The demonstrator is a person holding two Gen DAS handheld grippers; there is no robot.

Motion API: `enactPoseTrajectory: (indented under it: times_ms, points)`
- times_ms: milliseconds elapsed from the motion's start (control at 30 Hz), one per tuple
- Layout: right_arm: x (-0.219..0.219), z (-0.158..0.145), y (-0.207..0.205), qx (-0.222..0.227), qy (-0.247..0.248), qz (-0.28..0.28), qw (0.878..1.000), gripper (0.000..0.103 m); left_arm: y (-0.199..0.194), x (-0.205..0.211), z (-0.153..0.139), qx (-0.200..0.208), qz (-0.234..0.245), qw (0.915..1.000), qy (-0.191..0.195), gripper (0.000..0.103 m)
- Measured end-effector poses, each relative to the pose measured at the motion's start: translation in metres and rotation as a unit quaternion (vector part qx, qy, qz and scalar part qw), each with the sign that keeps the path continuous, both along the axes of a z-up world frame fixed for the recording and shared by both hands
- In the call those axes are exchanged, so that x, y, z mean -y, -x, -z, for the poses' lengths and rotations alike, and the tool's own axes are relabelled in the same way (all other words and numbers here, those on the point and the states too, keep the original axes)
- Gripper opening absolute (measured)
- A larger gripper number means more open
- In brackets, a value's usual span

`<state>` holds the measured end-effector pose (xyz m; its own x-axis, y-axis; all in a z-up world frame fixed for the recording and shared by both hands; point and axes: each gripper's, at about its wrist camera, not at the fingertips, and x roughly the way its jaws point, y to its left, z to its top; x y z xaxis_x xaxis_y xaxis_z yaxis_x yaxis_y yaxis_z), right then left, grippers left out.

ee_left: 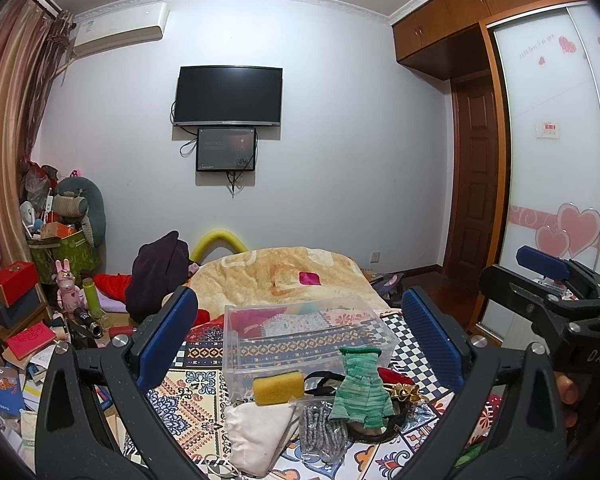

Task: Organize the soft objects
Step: 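Grasp the green knitted glove with the left gripper while the right gripper grasps the red pouch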

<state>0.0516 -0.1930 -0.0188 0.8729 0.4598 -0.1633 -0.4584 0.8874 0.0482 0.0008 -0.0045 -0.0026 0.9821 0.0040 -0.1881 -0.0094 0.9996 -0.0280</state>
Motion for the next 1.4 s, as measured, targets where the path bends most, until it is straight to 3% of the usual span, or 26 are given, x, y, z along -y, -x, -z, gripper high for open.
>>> enactPoseTrajectory:
  times_ms: [267,533,667,800,1000,1233,1367,1400]
  points:
    - [0.005,0.028,-0.023,-0.050,0.024,0.014,0.998,0.103,-0.018,0.000,0.027,-0.048,0.012,0.9988,0.002,0.103]
    - [0.016,0.072,-0.053,-0.133,0.043,0.016,0.990,0.103,-0.053,0.003,0.083,-0.144,0.019,0.9893,0.016,0.103]
    - [0.021,0.088,-0.059,-0.157,0.049,0.016,0.986,0.100,-0.068,0.001,0.106,-0.182,0.017,0.9827,0.029,0.090]
    - [0.024,0.104,-0.072,-0.189,0.055,0.017,0.980,0.086,-0.082,0.005,0.121,-0.206,0.031,0.9772,0.039,0.083]
    - [0.027,0.121,-0.092,-0.237,0.047,0.013,0.970,0.065,-0.099,0.020,0.122,-0.207,0.064,0.9755,0.036,0.072]
    - [0.025,0.127,-0.106,-0.267,0.021,-0.022,0.963,0.064,-0.123,0.036,0.129,-0.223,0.091,0.9699,0.033,0.056]
    - [0.015,0.132,-0.109,-0.276,0.030,-0.031,0.960,0.064,-0.137,0.037,0.141,-0.244,0.107,0.9629,0.043,0.036]
    - [0.014,0.134,-0.110,-0.280,0.030,-0.034,0.959,0.058,-0.139,0.037,0.144,-0.247,0.112,0.9613,0.045,0.031]
